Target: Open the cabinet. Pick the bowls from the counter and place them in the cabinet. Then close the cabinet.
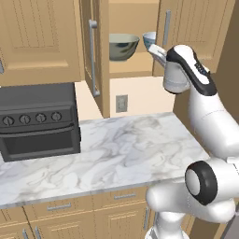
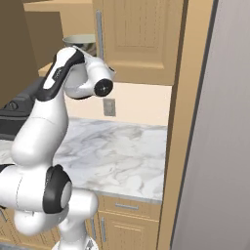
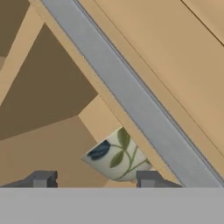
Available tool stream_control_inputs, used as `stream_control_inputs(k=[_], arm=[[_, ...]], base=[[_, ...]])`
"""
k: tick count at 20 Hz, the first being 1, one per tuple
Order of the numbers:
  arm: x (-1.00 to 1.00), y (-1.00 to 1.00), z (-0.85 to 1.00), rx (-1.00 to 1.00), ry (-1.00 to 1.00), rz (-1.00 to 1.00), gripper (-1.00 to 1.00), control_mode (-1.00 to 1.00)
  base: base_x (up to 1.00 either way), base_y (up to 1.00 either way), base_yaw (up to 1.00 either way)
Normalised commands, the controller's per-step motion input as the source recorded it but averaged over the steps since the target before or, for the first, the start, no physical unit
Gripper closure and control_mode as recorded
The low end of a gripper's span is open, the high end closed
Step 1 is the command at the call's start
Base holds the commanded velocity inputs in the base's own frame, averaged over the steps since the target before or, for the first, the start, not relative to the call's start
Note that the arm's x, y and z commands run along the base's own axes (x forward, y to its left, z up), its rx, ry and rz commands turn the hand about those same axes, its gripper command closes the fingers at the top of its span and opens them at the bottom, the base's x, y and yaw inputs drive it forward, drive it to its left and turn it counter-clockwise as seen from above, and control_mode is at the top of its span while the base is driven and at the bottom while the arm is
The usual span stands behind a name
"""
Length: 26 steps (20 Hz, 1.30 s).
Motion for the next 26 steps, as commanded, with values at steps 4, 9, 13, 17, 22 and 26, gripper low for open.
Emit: stream_control_inputs(k=[4, 9, 13, 17, 22, 26], arm=[[0.28, 0.39, -0.13, -0.04, 0.04, -0.05, -1.0, -1.0], [-1.0, 0.16, -0.18, -0.06, 0.03, 0.0, -1.0, -1.0], [-1.0, 0.43, 0.0, -0.38, 0.03, 0.01, -1.0, -1.0], [-1.0, 0.48, 0.0, -0.48, 0.06, 0.0, -1.0, -1.0], [-1.0, 0.18, 0.0, -0.45, 0.01, 0.0, -1.0, -1.0], [-1.0, 0.0, 0.0, -0.4, 0.0, 0.0, -1.0, -1.0]], base=[[0.0, 0.0, 0.0], [0.0, 0.0, 0.0], [0.0, 0.0, 0.0], [0.0, 0.0, 0.0], [0.0, 0.0, 0.0], [0.0, 0.0, 0.0]])
